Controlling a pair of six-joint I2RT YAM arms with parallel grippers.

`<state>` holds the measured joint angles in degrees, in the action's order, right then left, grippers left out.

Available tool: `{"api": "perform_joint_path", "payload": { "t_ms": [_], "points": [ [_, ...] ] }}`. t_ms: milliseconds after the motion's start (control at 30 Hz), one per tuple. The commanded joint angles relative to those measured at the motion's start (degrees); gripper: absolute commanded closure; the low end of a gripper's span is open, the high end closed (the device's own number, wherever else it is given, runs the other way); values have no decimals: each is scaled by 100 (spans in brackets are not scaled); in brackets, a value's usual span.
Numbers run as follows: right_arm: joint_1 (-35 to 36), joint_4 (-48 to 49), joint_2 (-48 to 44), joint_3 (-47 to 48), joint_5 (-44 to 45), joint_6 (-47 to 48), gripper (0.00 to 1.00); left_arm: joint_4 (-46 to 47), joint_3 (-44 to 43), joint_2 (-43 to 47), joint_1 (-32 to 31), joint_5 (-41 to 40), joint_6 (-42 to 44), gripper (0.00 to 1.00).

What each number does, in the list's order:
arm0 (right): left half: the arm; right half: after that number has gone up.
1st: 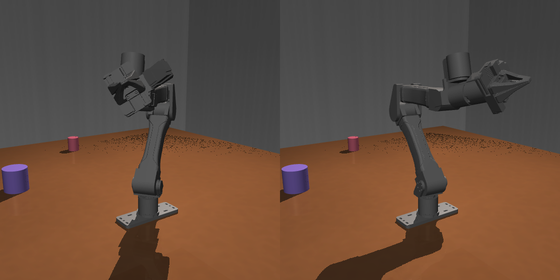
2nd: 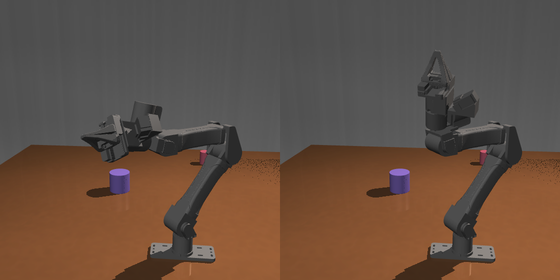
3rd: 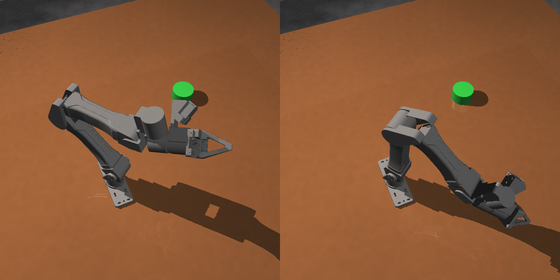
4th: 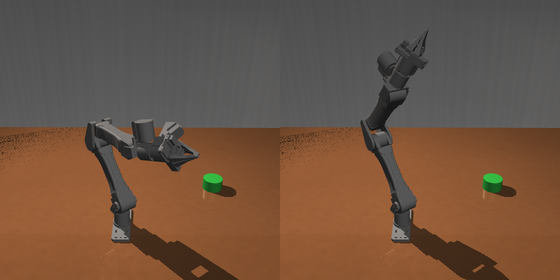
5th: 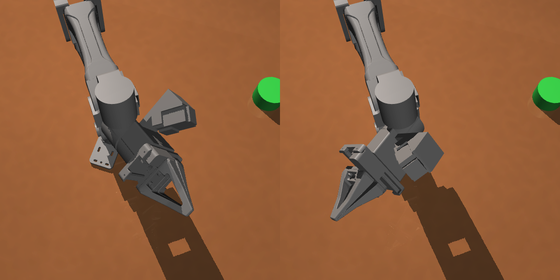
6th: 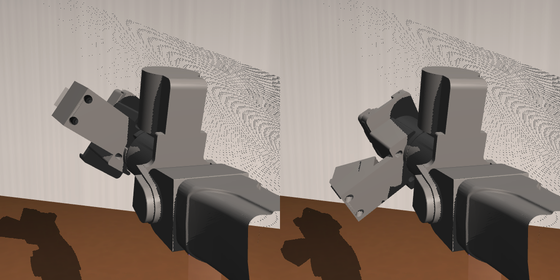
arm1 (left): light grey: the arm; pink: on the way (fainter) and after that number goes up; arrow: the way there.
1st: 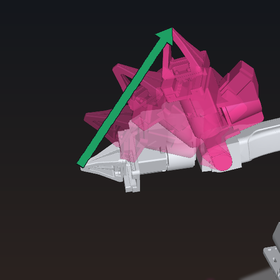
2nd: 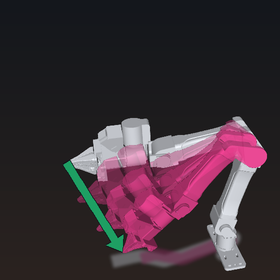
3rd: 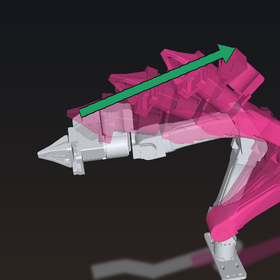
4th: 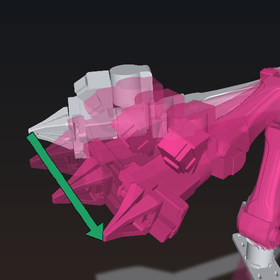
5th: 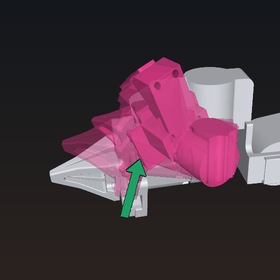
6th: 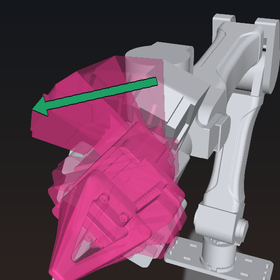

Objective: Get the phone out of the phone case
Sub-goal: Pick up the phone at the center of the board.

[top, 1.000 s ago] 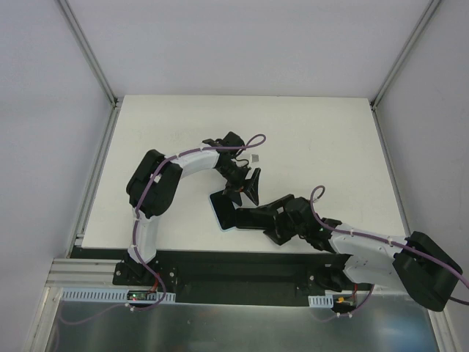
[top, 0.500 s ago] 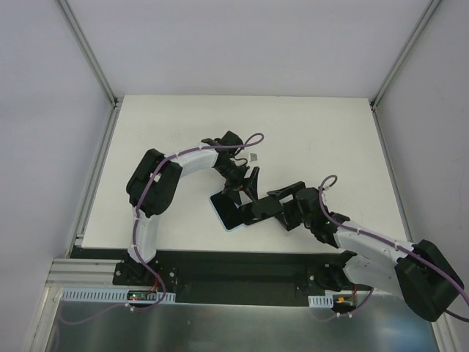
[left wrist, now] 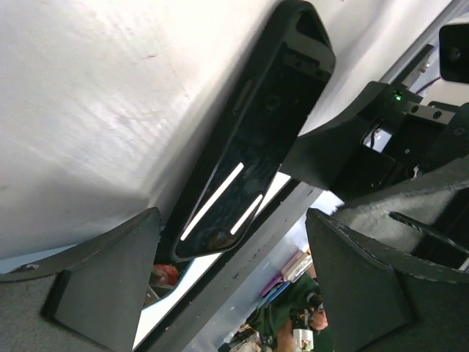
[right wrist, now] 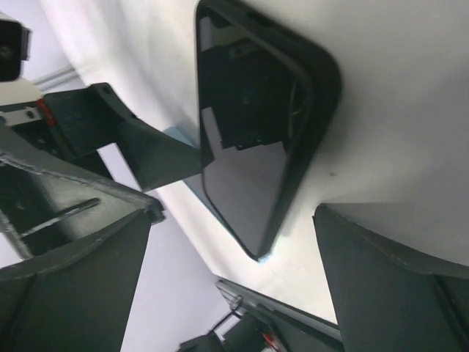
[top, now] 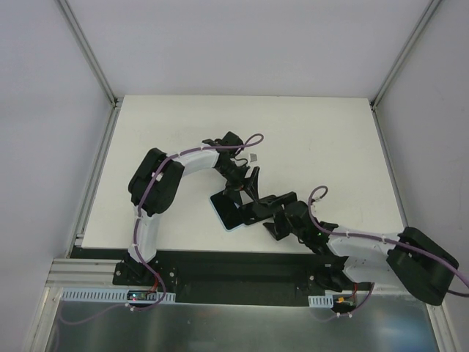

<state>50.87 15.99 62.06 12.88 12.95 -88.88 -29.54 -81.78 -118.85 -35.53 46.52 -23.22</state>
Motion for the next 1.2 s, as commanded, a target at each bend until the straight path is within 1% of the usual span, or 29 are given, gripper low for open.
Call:
{"api": "perform_joint_path", "payload": {
  "t_ms": [0, 33, 67, 133, 167, 233, 267, 333, 367, 433, 467, 567, 633, 667, 733, 767, 833, 867, 900, 1000, 1033, 1067, 1100, 1133, 1167],
  "points": [
    [265, 1668, 981, -119, 392, -603, 2, 132, -110, 72, 72, 287, -129, 20],
    [326, 1914, 1157, -137, 488, -639, 1, 141, -93, 72, 81, 313, -147, 20],
    [362, 2387, 1498, -154, 533, -683, 3, 176, -75, 72, 99, 348, -174, 20],
    [414, 2864, 1825, -190, 664, -718, 6, 282, -5, 81, 151, 419, -261, 20],
    [423, 3197, 2097, -181, 682, -718, 10, 308, 21, 72, 186, 454, -279, 21],
    [493, 3506, 2431, -225, 761, -771, 13, 361, 83, 72, 204, 481, -306, 21],
    [511, 3786, 2529, -242, 779, -780, 18, 379, 100, 72, 222, 481, -306, 21],
    [546, 3964, 2670, -277, 814, -797, 25, 414, 179, 107, 248, 472, -314, 21],
    [555, 4043, 2766, -304, 832, -789, 33, 431, 206, 116, 266, 463, -323, 21],
    [555, 4070, 2811, -348, 893, -762, 42, 484, 285, 160, 310, 463, -341, 21],
    [555, 4079, 2829, -365, 920, -701, 50, 493, 311, 178, 318, 454, -349, 21],
    [555, 4079, 2803, -392, 1025, -578, 63, 528, 364, 230, 362, 463, -358, 21],
    [555, 4044, 2803, -366, 1078, -420, 67, 546, 373, 248, 362, 463, -376, 21],
    [547, 4009, 2820, -357, 1095, -376, 72, 546, 382, 248, 371, 472, -385, 21],
    [538, 4000, 2846, -348, 1078, -279, 78, 555, 391, 265, 371, 472, -394, 21],
    [529, 4000, 2855, -339, 1069, -244, 85, 555, 391, 274, 371, 480, -402, 21],
    [503, 4000, 2820, -339, 1017, -87, 89, 563, 417, 318, 371, 480, -411, 22],
    [503, 3991, 2803, -348, 1017, -33, 95, 581, 434, 336, 371, 481, -411, 21],
    [494, 3965, 2768, -348, 999, 28, 98, 581, 443, 371, 371, 472, -411, 21],
    [459, 3702, 2531, -322, 903, 265, 99, 598, 496, 432, 380, 489, -429, 21],
    [406, 3510, 2304, -261, 711, 336, 99, 625, 514, 459, 389, 489, -437, 21],
    [362, 2907, 2171, -95, 578, 580, 99, 616, 522, 485, 397, 507, -446, 21],
    [327, 2527, 2004, 46, 455, 748, 99, 616, 522, 555, 441, 516, -446, 22],
    [257, 1792, 1646, 169, 236, 1002, 99, 607, 540, 608, 468, 551, -455, 21],
    [230, 1385, 1434, 466, 182, 1492, 99, 616, 549, 730, 511, 586, -464, 22]
  ]
}}
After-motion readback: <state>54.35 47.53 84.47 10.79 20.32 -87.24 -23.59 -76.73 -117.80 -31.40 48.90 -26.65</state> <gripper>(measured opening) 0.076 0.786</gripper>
